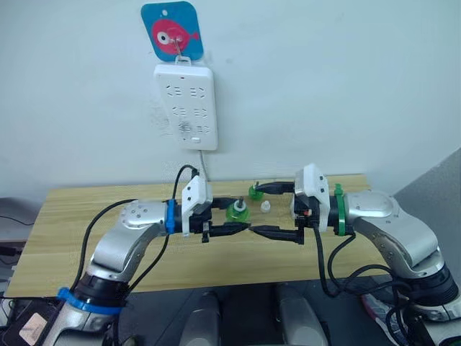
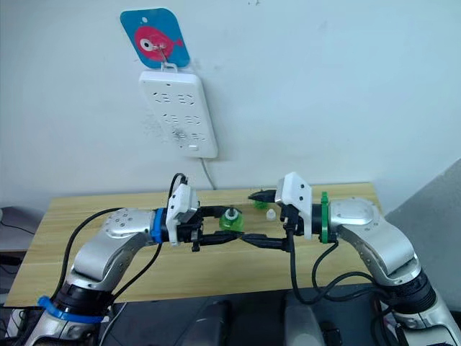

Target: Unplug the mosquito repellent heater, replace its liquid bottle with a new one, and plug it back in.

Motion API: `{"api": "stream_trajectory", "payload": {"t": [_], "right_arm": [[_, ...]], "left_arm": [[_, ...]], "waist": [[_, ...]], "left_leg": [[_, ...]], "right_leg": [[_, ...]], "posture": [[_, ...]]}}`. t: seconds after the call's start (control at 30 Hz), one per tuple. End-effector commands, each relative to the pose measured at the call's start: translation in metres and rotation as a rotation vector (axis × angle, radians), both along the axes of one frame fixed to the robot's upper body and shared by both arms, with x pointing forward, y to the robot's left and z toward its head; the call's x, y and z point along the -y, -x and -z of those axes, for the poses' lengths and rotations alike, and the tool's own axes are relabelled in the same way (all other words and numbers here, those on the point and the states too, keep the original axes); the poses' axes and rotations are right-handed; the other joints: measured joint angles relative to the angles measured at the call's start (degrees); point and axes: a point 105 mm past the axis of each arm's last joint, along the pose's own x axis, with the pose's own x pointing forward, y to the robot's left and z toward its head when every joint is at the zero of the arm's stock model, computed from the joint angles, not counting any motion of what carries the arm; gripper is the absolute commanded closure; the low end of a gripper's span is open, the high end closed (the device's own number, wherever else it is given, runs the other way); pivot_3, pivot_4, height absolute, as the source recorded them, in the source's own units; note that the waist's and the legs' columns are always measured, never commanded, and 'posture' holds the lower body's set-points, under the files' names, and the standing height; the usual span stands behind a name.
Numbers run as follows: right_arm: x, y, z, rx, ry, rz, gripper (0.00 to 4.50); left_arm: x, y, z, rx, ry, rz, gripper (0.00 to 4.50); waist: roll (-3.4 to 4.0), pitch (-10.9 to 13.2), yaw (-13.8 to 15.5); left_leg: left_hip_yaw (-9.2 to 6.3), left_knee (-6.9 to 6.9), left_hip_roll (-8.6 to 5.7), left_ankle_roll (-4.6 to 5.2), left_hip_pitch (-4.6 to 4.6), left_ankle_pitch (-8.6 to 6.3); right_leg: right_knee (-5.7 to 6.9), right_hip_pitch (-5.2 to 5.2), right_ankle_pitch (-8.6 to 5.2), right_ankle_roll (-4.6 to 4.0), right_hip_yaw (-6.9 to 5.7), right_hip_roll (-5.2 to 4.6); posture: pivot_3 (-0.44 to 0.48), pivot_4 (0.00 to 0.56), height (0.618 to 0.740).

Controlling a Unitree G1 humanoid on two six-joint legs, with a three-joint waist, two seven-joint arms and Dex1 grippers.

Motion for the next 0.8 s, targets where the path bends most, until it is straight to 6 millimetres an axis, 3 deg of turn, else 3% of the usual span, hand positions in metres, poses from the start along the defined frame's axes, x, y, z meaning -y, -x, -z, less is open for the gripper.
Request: {"api": "stream_trajectory", "payload": {"t": [0.03, 0.2, 0.27, 0.57, 0.6, 0.8], "right_arm": [[-0.013, 0.004, -0.013, 0.025, -0.046, -0.013, 0.0], [-0.018, -0.002, -0.015, 0.039, -0.082, 0.022, 0.0], [-0.019, -0.004, -0.015, 0.035, -0.093, 0.026, 0.37], [-0.018, -0.01, -0.011, 0.082, -0.073, 0.034, 3.5], [-0.018, -0.011, -0.011, 0.092, -0.072, 0.035, 3.7], [-0.019, -0.014, -0.017, 0.088, -0.101, 0.035, 3.7]], "left_arm": [[0.008, 0.001, -0.01, 0.047, 0.024, 0.05, 2.26], [0.013, 0.003, -0.012, 0.058, 0.036, 0.071, 2.26], [0.013, 0.003, -0.012, 0.061, 0.039, 0.071, 2.26], [0.012, 0.002, -0.015, 0.054, 0.07, 0.046, 2.26], [0.011, 0.003, -0.016, 0.049, 0.078, 0.045, 2.26], [0.011, 0.005, -0.016, 0.029, 0.109, 0.022, 2.26]], "waist": [[0.0, 0.0, -0.4], [-0.01, -0.1, -0.6], [0.0, -0.1, -0.6], [0.0, -0.1, -0.6], [0.0, -0.1, -0.6], [0.0, -0.2, -0.7]], "left_leg": [[-0.01, 0.04, 0.0, 0.0, -0.06, 0.0], [-0.04, 0.12, -0.03, -0.01, -0.11, 0.0], [-0.04, 0.13, -0.02, -0.01, -0.12, 0.0], [-0.04, 0.15, -0.03, -0.01, -0.11, 0.0], [-0.04, 0.16, -0.03, -0.01, -0.12, 0.01], [-0.05, 0.19, -0.03, -0.01, -0.11, 0.01]], "right_leg": [[0.0, -0.03, 0.01, 0.01, -0.01, 0.0], [0.01, -0.04, 0.03, 0.03, -0.01, -0.01], [0.01, -0.04, 0.04, 0.04, -0.02, -0.01], [0.03, -0.05, 0.04, 0.04, -0.02, -0.01], [0.03, -0.04, 0.04, 0.04, -0.01, -0.01], [0.06, -0.04, 0.05, 0.04, -0.02, -0.01]], "posture": [[-0.142, 0.19, 0.74], [-0.14, 0.184, 0.74], [-0.136, 0.183, 0.74], [-0.125, 0.177, 0.74], [-0.125, 0.177, 0.74], [-0.121, 0.17, 0.74]]}}
